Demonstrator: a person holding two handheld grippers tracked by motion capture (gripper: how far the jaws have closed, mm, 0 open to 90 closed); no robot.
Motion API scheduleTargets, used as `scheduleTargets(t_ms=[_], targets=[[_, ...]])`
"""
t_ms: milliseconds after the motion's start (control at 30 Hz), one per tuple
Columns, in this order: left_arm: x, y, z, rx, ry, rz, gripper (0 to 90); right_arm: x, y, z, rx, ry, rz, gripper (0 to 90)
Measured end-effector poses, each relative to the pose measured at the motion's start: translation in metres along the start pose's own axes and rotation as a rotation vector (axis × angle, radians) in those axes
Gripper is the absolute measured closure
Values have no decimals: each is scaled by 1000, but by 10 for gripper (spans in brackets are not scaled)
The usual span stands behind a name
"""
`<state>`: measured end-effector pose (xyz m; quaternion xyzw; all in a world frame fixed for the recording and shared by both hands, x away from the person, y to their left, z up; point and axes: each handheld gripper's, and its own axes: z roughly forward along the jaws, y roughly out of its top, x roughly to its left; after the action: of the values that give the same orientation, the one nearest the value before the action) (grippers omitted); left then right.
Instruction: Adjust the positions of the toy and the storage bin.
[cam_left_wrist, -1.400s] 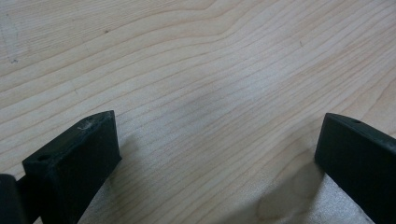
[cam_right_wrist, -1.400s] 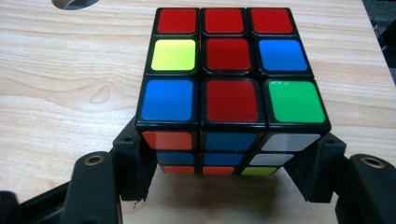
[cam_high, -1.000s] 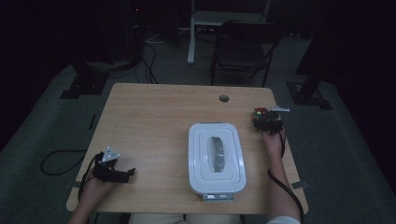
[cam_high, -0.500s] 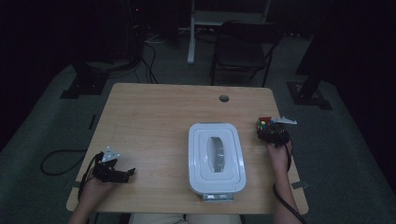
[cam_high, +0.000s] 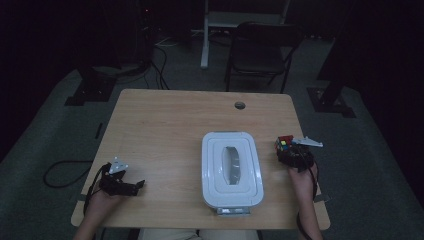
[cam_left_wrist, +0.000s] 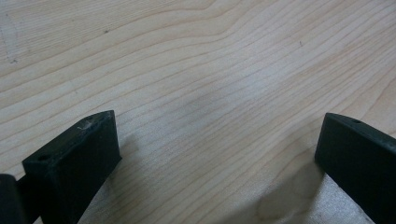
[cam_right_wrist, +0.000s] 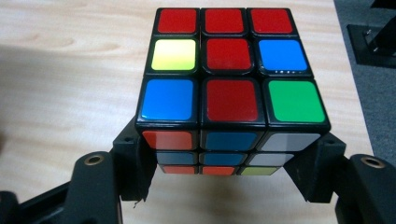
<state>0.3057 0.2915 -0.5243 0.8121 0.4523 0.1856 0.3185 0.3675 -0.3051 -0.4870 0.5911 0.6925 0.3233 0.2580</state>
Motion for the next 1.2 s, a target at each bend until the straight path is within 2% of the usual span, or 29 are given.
scheduleTargets(t_ms=[300,400,567,733,867,1100,1200], targets=[[0,0,0,0,0,0,6,2,-20,-19,19,3,-3,338],[0,0,0,0,0,0,6,0,-25,-26,31,-10,-7,338],[0,0,0,0,0,0,6,-2,-36,-40,50,-8,5,338],[0,0,0,0,0,0,6,-3,-46,-52,45,-11,8,338],[0,0,0,1,0,1,6,-3,-57,-55,56,-11,10,338],[0,0,0,1,0,1,6,-8,-76,-59,71,-12,52,338],[0,0,0,1,0,1,6,-10,-82,-59,78,-14,49,338]])
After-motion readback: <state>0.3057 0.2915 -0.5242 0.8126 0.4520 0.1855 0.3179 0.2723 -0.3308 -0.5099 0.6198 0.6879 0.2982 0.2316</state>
